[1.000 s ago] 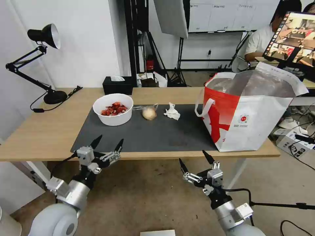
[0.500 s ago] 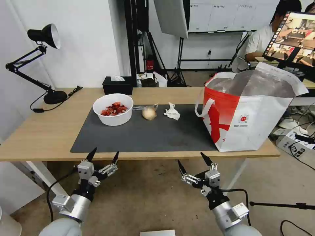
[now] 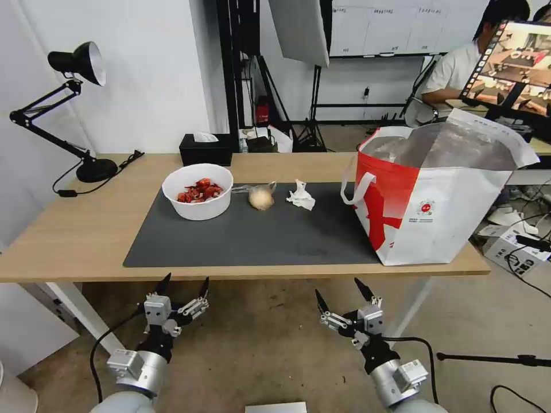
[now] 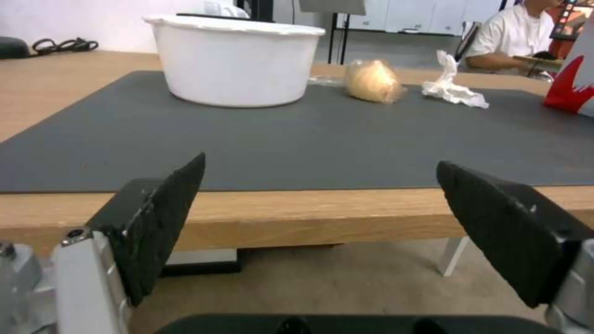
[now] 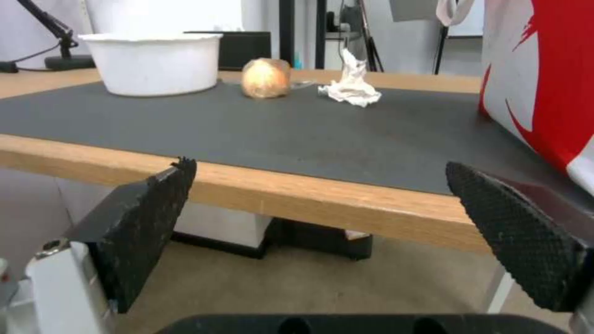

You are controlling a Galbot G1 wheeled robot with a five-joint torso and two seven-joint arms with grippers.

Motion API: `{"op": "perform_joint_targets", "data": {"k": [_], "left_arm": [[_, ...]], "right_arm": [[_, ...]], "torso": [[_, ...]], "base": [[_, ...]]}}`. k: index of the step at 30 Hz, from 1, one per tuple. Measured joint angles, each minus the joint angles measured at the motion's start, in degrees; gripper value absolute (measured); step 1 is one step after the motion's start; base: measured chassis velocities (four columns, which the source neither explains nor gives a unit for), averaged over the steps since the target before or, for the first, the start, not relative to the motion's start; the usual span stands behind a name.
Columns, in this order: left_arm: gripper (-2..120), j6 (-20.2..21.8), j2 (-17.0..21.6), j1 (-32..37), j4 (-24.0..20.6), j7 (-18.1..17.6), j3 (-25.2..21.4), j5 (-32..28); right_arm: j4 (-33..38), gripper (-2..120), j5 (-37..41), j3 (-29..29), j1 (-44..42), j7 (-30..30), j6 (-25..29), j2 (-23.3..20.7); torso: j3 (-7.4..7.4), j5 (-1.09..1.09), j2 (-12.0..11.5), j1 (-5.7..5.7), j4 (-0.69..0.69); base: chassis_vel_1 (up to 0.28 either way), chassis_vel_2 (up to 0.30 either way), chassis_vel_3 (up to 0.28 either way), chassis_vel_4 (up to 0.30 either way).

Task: Pick up the trash from the table and place it into the takeout bag.

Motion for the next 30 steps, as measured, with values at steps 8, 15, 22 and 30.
{"op": "perform_joint_targets", "data": {"k": [8, 15, 22, 30], "left_arm": [[100, -0.92, -0.34, -0.02, 0.63, 0.14, 0.34, -0.03], [100, -1.01, -1.2, -0.23, 0.61, 0.37, 0.41, 0.36], [100, -1.01, -1.15, -0.29, 0.46, 0.38, 0.42, 0.38], [100, -1.01, -1.32, -0.24, 0.42, 0.39, 0.49, 0.51]], "right_arm": [[-0.06, 100, -0.07, 0.08, -0.35, -0.01, -0.06, 0.03], [-0.66, 100, -0.03, -0.12, -0.35, -0.01, -0.06, 0.34], [-0.25, 100, 0.07, -0.61, 0.03, -0.01, -0.06, 0.36], [1.75, 100, 1.25, -1.65, 1.99, 0.42, -1.54, -0.67]], "torso": [[0.0, 0.0, 0.0, 0.0, 0.0], [0.0, 0.0, 0.0, 0.0, 0.0], [0.0, 0.0, 0.0, 0.0, 0.0], [0.0, 0.0, 0.0, 0.0, 0.0]], "base": [[0.0, 0.0, 0.0, 0.0], [0.0, 0.0, 0.0, 0.0], [0.0, 0.0, 0.0, 0.0], [0.0, 0.0, 0.0, 0.0]]}}
